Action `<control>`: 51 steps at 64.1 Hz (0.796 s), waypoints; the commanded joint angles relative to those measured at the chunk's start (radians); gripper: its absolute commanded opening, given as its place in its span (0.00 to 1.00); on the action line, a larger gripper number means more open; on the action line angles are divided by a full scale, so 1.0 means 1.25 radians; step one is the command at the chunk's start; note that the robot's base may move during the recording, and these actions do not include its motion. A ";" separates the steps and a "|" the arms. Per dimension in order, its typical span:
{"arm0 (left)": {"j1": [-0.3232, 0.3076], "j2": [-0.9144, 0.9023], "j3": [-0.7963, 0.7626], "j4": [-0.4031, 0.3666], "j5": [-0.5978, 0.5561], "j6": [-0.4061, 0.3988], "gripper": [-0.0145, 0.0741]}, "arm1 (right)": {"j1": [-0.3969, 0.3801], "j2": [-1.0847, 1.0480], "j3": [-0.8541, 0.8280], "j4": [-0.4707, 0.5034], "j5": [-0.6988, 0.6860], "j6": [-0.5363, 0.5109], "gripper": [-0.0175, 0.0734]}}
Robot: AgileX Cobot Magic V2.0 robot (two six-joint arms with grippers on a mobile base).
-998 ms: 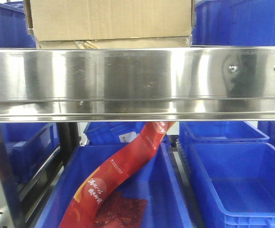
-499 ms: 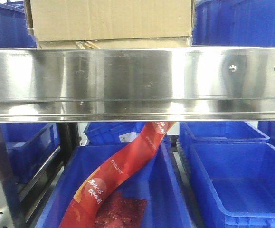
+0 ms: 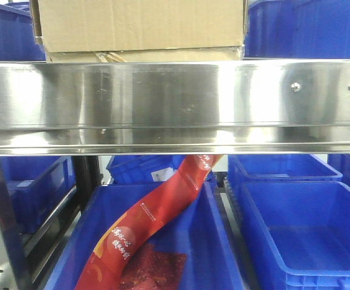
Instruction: Stack two boxes on right shelf middle
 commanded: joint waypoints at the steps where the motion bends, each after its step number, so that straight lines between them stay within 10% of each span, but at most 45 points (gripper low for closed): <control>1: 0.001 -0.005 -0.001 -0.006 -0.009 -0.002 0.04 | -0.005 -0.004 0.001 -0.009 -0.019 -0.001 0.01; 17: 0.001 -0.005 -0.001 -0.006 -0.009 -0.002 0.04 | -0.005 -0.015 0.002 0.019 -0.053 -0.004 0.01; 29: 0.001 -0.005 -0.001 -0.006 -0.009 -0.002 0.04 | -0.043 -0.111 0.077 0.122 -0.080 -0.291 0.01; 51: 0.001 -0.005 -0.001 -0.006 -0.009 -0.002 0.04 | -0.219 -0.279 0.363 0.318 -0.252 -0.415 0.01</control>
